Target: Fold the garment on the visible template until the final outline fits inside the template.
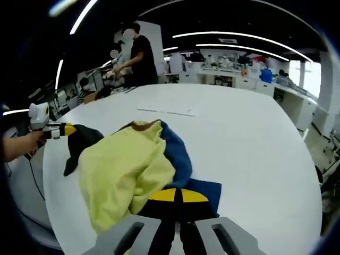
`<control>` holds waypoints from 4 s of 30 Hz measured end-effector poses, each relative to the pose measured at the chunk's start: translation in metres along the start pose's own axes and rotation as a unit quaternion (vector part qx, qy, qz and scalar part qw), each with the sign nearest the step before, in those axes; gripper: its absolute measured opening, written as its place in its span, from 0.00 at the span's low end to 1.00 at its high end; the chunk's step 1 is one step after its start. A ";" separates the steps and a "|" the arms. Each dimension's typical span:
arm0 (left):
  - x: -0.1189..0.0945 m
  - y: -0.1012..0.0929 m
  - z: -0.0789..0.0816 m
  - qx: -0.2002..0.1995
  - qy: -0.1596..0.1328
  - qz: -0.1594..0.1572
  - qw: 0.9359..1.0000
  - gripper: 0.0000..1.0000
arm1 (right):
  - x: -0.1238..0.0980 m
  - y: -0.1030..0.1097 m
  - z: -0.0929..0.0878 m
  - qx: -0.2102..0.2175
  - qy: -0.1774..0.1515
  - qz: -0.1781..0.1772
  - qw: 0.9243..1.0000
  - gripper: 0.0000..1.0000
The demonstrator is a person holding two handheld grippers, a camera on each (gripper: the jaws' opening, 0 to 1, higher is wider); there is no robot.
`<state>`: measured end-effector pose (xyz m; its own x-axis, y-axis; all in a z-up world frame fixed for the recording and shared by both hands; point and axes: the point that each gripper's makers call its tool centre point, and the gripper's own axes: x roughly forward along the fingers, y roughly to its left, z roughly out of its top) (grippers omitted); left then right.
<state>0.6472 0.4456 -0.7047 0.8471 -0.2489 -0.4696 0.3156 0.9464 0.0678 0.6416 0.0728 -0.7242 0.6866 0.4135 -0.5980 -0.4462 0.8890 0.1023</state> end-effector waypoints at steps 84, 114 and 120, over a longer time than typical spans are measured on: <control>0.008 0.040 0.018 0.011 -0.019 -0.024 0.999 0.56 | -0.017 -0.029 0.022 0.031 0.000 0.060 0.998 0.69; -0.076 -0.048 0.026 0.020 -0.071 -0.146 0.987 0.99 | -0.014 0.184 -0.011 -0.116 0.028 0.253 0.960 0.78; -0.087 -0.057 0.019 0.020 -0.069 -0.152 0.986 0.99 | -0.011 0.210 -0.014 -0.137 0.023 0.275 0.951 0.72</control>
<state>0.5632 0.4094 -0.6513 0.7604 -0.5476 -0.3490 0.5777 0.8159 -0.0215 0.5328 0.2521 -0.7072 0.2832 0.7860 -0.5495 -0.8679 0.4539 0.2020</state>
